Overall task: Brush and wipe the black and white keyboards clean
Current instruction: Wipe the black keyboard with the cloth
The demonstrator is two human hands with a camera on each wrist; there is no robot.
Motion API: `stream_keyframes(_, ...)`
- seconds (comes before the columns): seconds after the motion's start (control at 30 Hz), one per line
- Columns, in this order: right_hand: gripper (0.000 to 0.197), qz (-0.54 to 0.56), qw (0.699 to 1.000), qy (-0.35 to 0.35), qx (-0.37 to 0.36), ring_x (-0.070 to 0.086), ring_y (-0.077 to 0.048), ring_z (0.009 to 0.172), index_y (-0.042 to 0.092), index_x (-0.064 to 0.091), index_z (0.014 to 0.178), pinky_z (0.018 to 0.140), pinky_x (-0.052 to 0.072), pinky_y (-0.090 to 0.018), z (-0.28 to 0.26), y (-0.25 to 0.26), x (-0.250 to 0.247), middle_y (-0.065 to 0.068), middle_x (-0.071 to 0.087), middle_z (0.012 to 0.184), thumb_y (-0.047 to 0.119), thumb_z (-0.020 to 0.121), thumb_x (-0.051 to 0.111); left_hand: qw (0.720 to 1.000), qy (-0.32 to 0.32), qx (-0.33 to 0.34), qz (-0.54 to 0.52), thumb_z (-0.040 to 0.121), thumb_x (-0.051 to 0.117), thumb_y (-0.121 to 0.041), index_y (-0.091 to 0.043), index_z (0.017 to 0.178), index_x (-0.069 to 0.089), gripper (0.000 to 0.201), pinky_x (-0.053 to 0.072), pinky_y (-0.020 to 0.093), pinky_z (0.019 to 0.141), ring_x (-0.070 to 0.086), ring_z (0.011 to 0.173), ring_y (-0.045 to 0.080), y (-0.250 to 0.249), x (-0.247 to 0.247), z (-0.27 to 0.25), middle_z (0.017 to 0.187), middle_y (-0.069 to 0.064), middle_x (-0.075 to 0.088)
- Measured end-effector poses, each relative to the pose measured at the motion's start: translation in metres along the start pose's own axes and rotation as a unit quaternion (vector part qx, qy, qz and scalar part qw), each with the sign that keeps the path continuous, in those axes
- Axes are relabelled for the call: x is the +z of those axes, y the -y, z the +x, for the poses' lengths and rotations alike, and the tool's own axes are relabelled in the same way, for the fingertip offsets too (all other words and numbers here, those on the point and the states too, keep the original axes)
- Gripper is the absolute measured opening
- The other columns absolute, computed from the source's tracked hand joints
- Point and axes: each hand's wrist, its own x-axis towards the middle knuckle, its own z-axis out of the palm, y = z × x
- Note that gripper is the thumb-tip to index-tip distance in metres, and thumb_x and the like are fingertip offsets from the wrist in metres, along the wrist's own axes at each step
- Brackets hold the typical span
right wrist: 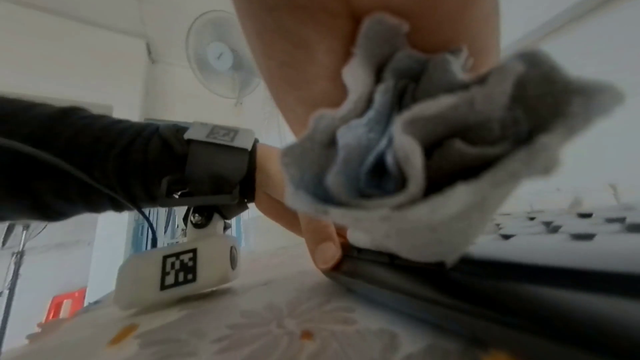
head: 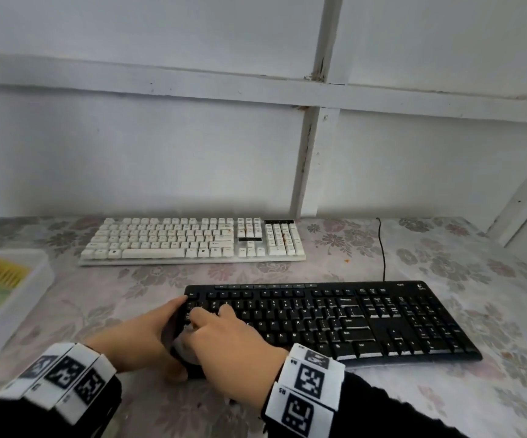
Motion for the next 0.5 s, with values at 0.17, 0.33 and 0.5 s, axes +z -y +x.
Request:
stream_keyframes(0.17,0.032,-0.018,1.000,0.005,0.025,0.034,-0.036,0.108,0.006,0.055,0.116,0.071,0.033,-0.038,-0.026,-0.019,-0.006,-0.012,0.036,0.119,-0.007,0.089,0.044,1.000,0.005,-0.004,0.017,0.049,0.087,-0.008,-0.029,0.146,0.017,0.122,0.037,0.010,0.088,0.048,0.114,-0.001,0.007,-0.004,-0.001,0.121,-0.025,0.048)
stream_keyframes(0.33,0.042,-0.026,0.997,0.017,0.075,0.029,-0.024,0.092,0.010,0.052,0.121,0.072,0.038,-0.038,-0.059,-0.052,0.000,-0.005,0.035,0.117,-0.010,0.086,0.041,0.999,0.015,-0.006,0.037,0.041,0.088,-0.024,-0.032,0.148,0.012,0.132,0.030,0.020,0.104,0.040,0.124,0.005,0.007,-0.006,-0.002,0.133,-0.020,0.042)
stream_keyframes(0.5,0.036,-0.001,0.995,0.030,0.093,0.034,-0.024,0.082,0.016,0.051,0.074,0.070,0.039,-0.037,-0.064,-0.061,-0.021,0.001,0.031,0.096,-0.015,0.066,0.034,0.999,0.024,-0.005,0.037,0.031,0.086,-0.033,-0.032,0.148,0.010,0.140,0.029,0.027,0.111,0.039,0.127,0.006,0.005,-0.006,-0.004,0.138,-0.017,0.040)
